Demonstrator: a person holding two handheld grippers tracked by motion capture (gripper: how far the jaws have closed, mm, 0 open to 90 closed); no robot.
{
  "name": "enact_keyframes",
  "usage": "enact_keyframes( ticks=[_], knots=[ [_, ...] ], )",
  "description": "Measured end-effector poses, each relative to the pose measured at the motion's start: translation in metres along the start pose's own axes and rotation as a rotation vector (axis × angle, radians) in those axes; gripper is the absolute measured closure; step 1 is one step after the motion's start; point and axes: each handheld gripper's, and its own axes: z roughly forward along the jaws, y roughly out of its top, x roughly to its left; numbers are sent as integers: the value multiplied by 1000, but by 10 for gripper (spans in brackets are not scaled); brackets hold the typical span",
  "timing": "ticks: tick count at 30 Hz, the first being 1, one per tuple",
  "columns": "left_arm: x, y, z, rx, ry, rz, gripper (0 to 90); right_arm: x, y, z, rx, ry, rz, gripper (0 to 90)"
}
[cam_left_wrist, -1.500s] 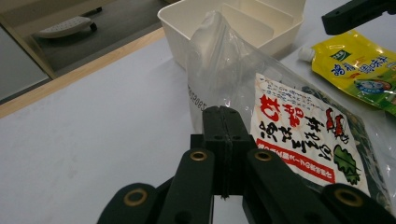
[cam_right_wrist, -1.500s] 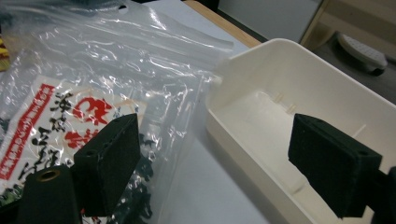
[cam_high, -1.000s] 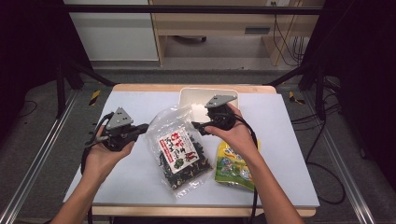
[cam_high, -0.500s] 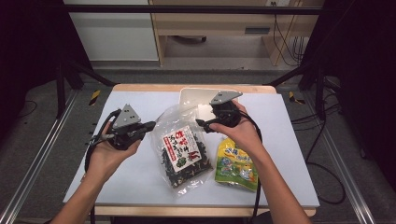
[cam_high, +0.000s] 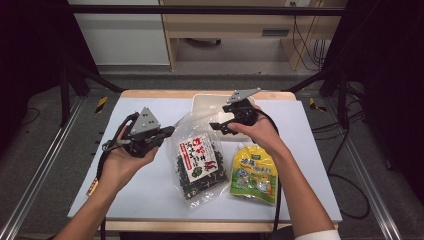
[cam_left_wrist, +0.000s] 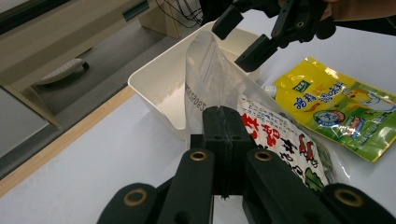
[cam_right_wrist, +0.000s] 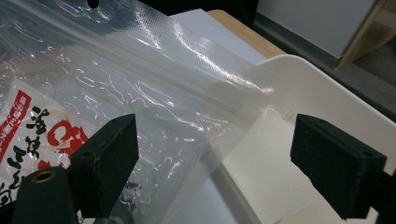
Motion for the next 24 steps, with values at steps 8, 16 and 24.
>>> enact_keyframes(
  ticks=[8,16,24],
  knots=[
    [-2,6,-1,-11,0,10,900,-6,11,9,24,86,-8,254],
    [3,1,-2,-1,14,-1,900,-3,13,-8,-8,58,-59,576],
    [7,-6,3,10,16,-14,900,6,16,-24,-23,29,-131,882]
  ],
)
